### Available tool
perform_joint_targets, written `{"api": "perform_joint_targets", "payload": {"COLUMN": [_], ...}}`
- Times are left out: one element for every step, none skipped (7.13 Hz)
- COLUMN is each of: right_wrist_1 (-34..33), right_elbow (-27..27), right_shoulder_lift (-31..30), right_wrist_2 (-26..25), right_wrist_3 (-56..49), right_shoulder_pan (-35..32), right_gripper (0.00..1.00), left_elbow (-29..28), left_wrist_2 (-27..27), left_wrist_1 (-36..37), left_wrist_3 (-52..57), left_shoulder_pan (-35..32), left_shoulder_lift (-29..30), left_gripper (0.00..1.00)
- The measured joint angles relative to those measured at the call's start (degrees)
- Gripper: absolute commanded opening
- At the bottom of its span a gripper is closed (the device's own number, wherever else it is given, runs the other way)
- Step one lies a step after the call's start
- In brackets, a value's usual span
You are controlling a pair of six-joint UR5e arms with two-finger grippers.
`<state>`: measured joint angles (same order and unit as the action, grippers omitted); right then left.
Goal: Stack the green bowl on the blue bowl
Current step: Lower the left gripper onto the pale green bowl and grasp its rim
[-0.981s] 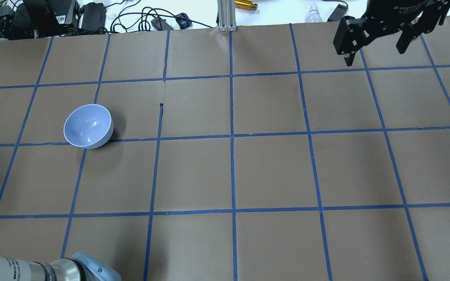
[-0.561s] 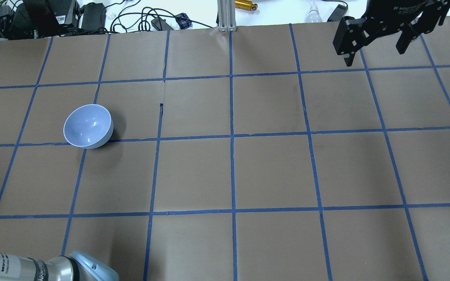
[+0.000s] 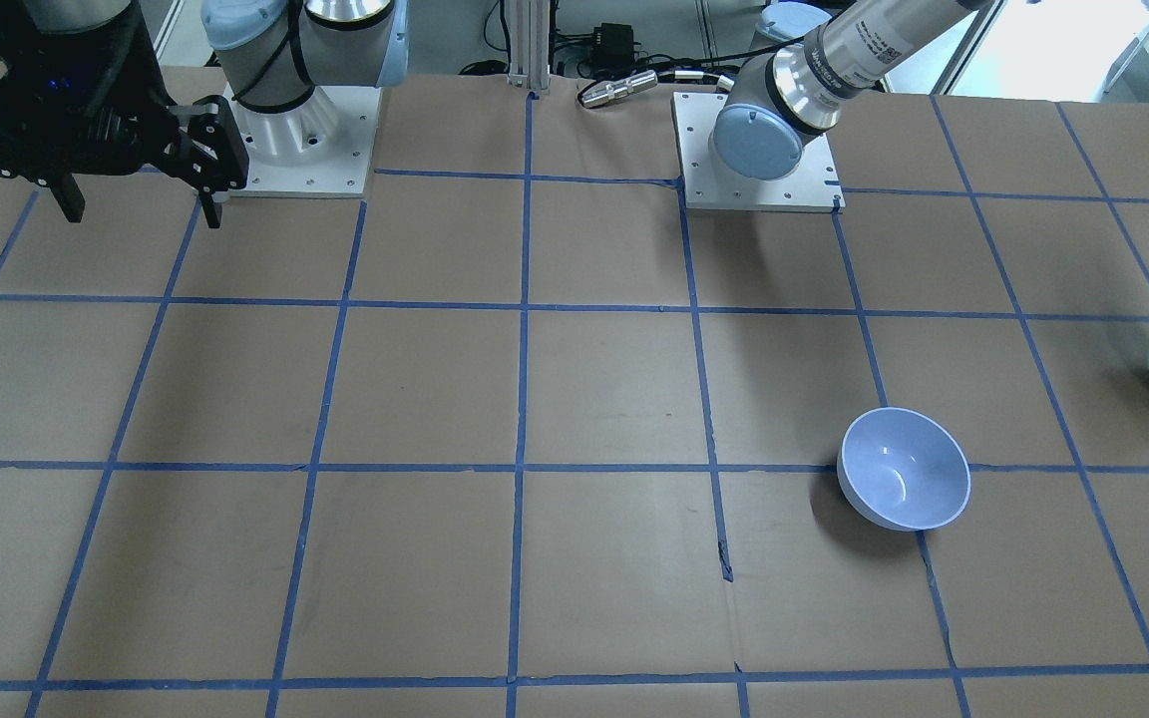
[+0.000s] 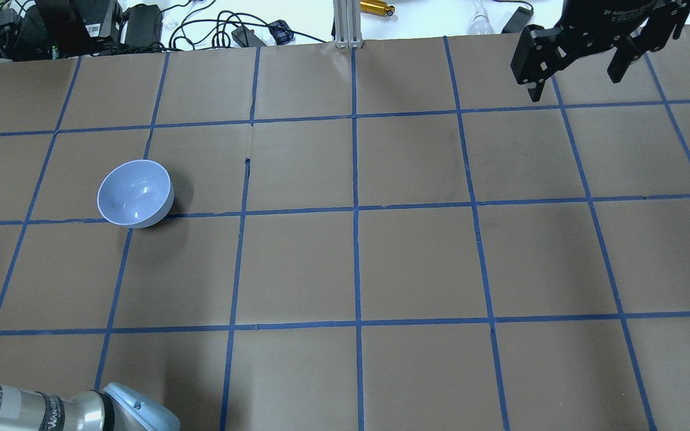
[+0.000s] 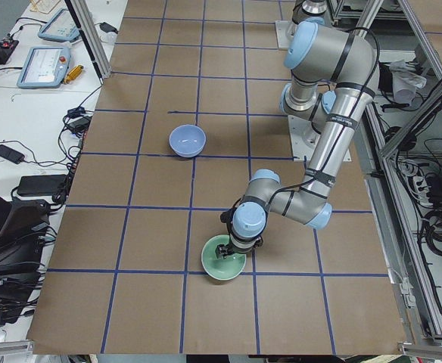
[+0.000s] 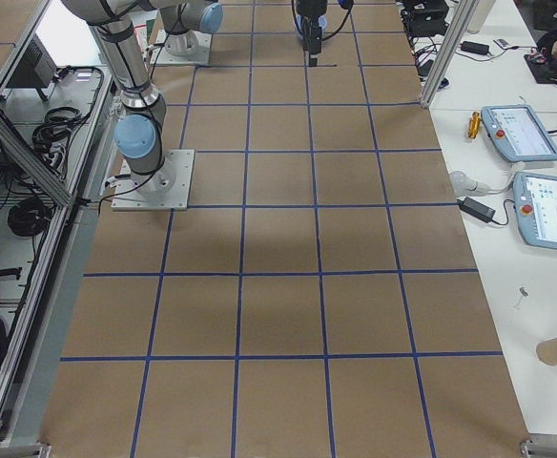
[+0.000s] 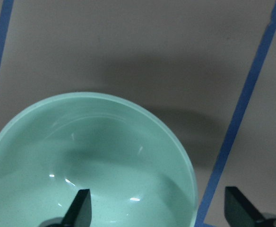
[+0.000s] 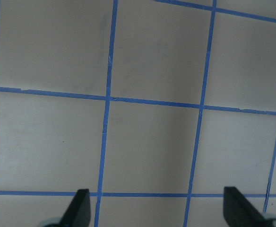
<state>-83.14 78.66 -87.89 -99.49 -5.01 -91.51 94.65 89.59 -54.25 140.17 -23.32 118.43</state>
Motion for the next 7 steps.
{"api": "perform_joint_targets", "payload": {"right_wrist_1": [0.0, 0.0, 0.0, 0.0, 0.0, 0.0, 0.0], "right_elbow": [0.0, 0.0, 0.0, 0.0, 0.0, 0.0, 0.0], "right_shoulder_lift": [0.0, 0.0, 0.0, 0.0, 0.0, 0.0, 0.0], "right_wrist_2": [0.0, 0.0, 0.0, 0.0, 0.0, 0.0, 0.0], "right_wrist_3": [0.0, 0.0, 0.0, 0.0, 0.0, 0.0, 0.0], "right_shoulder_pan": [-0.01, -0.04, -0.06, -0.05, -0.04, -0.05, -0.06], "right_gripper": [1.0, 1.0, 1.0, 1.0, 1.0, 1.0, 1.0], "left_elbow": [0.07, 0.13, 0.22, 0.3, 0.33, 0.31, 0.25], "left_wrist_2": [0.22, 0.36, 0.42, 0.4, 0.35, 0.35, 0.38], "left_wrist_1": [0.26, 0.34, 0.36, 0.37, 0.38, 0.4, 0.43], "left_wrist_3": [0.36, 0.51, 0.56, 0.56, 0.53, 0.49, 0.47], "left_shoulder_pan": [0.37, 0.65, 0.77, 0.8, 0.82, 0.82, 0.82], "left_shoulder_lift": [0.26, 0.35, 0.53, 0.95, 1.49, 1.98, 2.31], "left_gripper": [1.0, 1.0, 1.0, 1.0, 1.0, 1.0, 0.98]}}
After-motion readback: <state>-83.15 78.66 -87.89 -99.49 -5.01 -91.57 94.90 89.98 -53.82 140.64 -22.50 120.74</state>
